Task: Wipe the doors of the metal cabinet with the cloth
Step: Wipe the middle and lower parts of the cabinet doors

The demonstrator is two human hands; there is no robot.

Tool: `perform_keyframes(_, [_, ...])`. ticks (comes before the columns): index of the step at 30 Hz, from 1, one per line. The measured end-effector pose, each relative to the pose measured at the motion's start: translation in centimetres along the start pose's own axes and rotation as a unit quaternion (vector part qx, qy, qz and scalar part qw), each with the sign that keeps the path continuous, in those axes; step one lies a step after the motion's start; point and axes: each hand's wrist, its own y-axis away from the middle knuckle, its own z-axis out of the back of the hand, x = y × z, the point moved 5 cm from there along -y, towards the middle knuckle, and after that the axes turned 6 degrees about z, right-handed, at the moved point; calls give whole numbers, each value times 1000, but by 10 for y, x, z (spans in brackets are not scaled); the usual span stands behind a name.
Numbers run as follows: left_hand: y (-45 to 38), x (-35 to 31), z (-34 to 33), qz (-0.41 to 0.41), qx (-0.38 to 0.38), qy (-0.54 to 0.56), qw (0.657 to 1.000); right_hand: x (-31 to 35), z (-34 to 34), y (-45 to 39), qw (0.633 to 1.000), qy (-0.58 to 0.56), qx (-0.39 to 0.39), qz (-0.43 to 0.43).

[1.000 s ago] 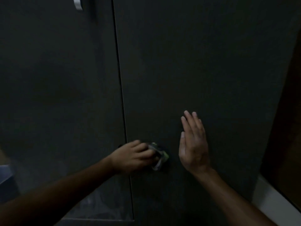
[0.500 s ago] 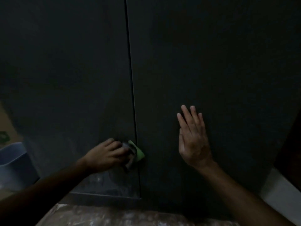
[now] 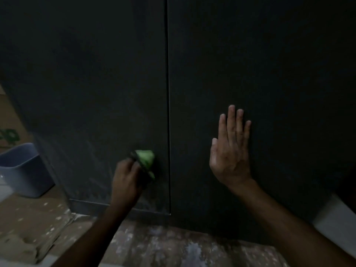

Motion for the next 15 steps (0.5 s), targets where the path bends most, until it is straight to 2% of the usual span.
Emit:
perform_keyframes(2, [-36, 0, 2, 211, -92, 68, 971, 1, 0, 0, 1000, 6, 8, -6])
perform_keyframes(3, [-50, -11, 0, 252, -121, 81, 957, 3, 0, -1, 1000, 10, 13, -12])
perform_keyframes(4, [-58, -28, -4, 224, -126, 86, 963, 6, 0, -2, 1000, 12, 19, -18])
perform_keyframes(6, [-41, -56, -17, 65, -66, 64, 994, 14, 0, -2, 999, 10, 30, -23])
perform_keyframes(7, [-20, -58, -22, -4, -22, 43, 999, 17, 0, -2, 999, 9, 35, -21])
perform_keyframes(8, [2, -49, -21, -43, 12, 20, 999, 18, 0, 0, 999, 9, 42, -20])
perform_keyframes(9, [18, -31, -17, -43, 33, 5, 999, 18, 0, 1, 999, 9, 48, -18])
perform_keyframes(10, [23, -9, -11, -3, 31, 5, 1000, 17, -1, 3, 999, 10, 52, -15])
perform_keyframes(11, [19, 15, -2, 79, 11, 13, 997, 17, -1, 3, 998, 11, 54, -15])
perform_keyframes(12, [8, 36, 6, 197, -27, 30, 980, 17, -1, 2, 998, 12, 56, -15])
perform_keyframes(13, [-7, 54, 13, 332, -67, 49, 940, 18, -1, 2, 998, 14, 59, -15])
perform_keyframes(14, [-26, 62, 17, 429, -98, 65, 896, 20, -1, 2, 998, 16, 61, -17])
perform_keyframes(15, [-46, 58, 20, 457, -113, 74, 879, 22, -1, 3, 998, 17, 64, -19])
